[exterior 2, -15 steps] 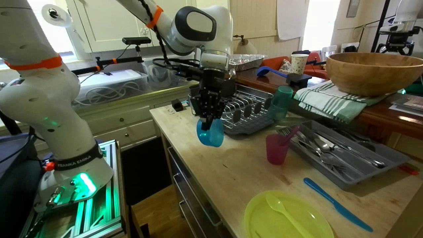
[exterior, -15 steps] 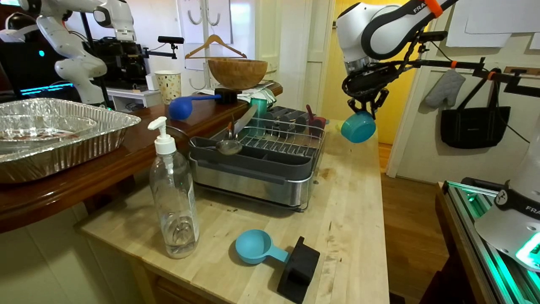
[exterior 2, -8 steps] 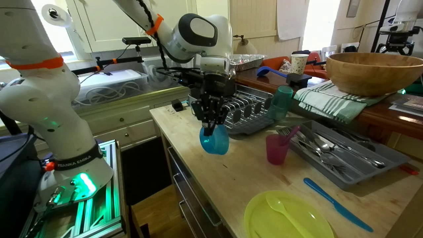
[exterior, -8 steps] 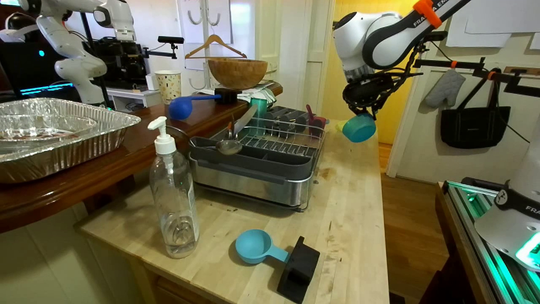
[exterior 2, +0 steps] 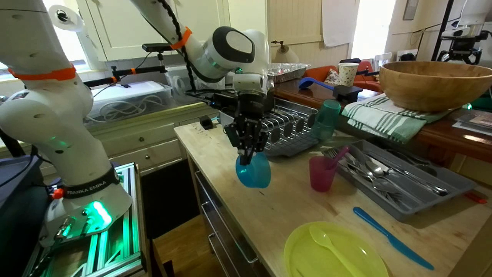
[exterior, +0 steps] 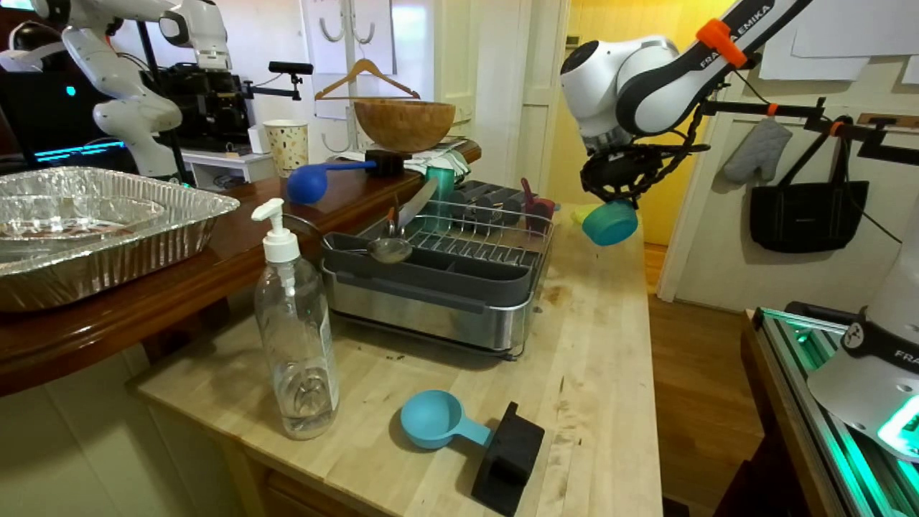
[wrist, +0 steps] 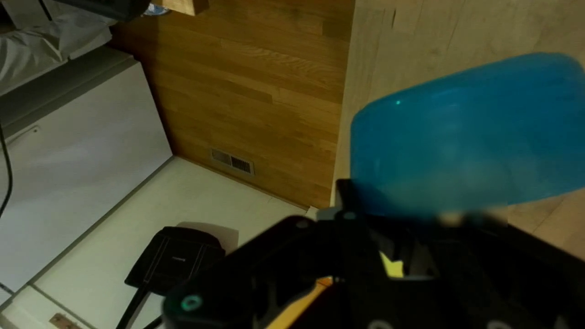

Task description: Turn the blue bowl upside down, then place the blue spoon inside

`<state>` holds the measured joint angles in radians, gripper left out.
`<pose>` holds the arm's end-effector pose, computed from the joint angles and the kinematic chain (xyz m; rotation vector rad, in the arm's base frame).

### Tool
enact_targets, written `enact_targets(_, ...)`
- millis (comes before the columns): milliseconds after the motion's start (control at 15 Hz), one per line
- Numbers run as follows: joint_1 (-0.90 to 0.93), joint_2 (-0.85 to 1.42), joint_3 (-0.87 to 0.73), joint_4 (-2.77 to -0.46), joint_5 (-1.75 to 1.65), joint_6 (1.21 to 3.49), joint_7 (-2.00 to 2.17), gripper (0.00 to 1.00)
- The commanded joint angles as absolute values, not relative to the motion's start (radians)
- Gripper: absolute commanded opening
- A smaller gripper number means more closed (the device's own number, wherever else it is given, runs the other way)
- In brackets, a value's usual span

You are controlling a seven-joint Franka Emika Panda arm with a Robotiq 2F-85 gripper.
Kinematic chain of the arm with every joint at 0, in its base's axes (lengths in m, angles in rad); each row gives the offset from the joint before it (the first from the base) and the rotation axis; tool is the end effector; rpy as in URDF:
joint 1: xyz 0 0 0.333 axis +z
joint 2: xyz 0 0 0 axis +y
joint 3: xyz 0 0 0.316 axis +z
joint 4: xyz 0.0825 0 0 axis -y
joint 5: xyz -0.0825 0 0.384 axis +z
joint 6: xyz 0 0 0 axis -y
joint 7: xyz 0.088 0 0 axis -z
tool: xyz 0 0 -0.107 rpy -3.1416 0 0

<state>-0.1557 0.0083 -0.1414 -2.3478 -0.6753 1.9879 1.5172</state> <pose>0.4363 -0.1743 0.3134 1.8862 -1.6144 0.0399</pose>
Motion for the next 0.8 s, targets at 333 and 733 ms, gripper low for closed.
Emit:
enact_targets(333,-0.152,0.037,-0.15,-2.399,-0.785,2.118,1.66,0.02)
enact_targets(733,-0.152,0.059,-0.153,-2.411,-0.802,2.157,1.697,0.02)
